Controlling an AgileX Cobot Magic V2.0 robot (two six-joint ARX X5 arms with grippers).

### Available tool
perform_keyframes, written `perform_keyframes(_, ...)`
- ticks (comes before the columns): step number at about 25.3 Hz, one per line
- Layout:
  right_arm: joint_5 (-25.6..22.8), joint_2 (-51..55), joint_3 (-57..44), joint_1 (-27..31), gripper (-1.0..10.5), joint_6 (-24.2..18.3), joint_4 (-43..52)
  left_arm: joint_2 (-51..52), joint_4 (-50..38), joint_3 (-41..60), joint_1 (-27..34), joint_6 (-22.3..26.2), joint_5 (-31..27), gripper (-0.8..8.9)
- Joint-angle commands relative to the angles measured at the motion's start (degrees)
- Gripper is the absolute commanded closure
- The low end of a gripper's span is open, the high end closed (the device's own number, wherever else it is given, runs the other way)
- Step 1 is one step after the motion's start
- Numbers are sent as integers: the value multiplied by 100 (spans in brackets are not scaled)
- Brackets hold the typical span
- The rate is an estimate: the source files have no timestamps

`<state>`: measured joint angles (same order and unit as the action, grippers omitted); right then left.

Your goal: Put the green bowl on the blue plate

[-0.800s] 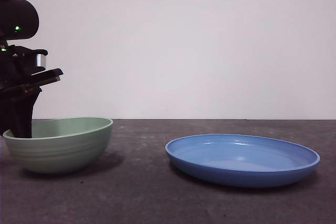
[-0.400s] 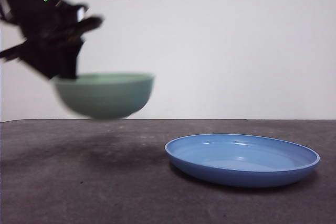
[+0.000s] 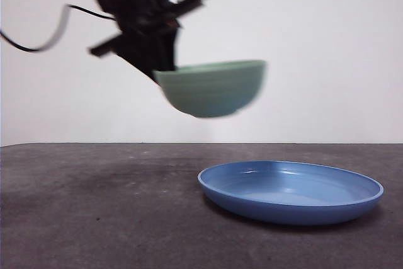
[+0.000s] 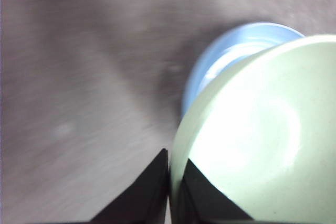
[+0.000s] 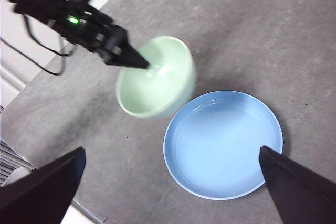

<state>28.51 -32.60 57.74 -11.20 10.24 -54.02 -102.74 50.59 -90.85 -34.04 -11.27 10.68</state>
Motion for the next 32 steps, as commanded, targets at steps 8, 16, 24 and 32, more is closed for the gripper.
perform_keyframes(8,-2,-22,98,-15,350,-55,33,-1543,291,-1252,-678,-37,24,799)
perform_keyframes(16,-4,-22,98,-15,350,-57,33,-2124,275,-1486,-761,-166,109,799)
perform_keyframes(24,-4,-22,98,-15,350,-57,-9,-2245,205,-1486,-765,-173,138,784)
perform_keyframes(32,-4,-22,98,-15,350,-61,-9,-2245,188,-1596,-750,-350,140,303)
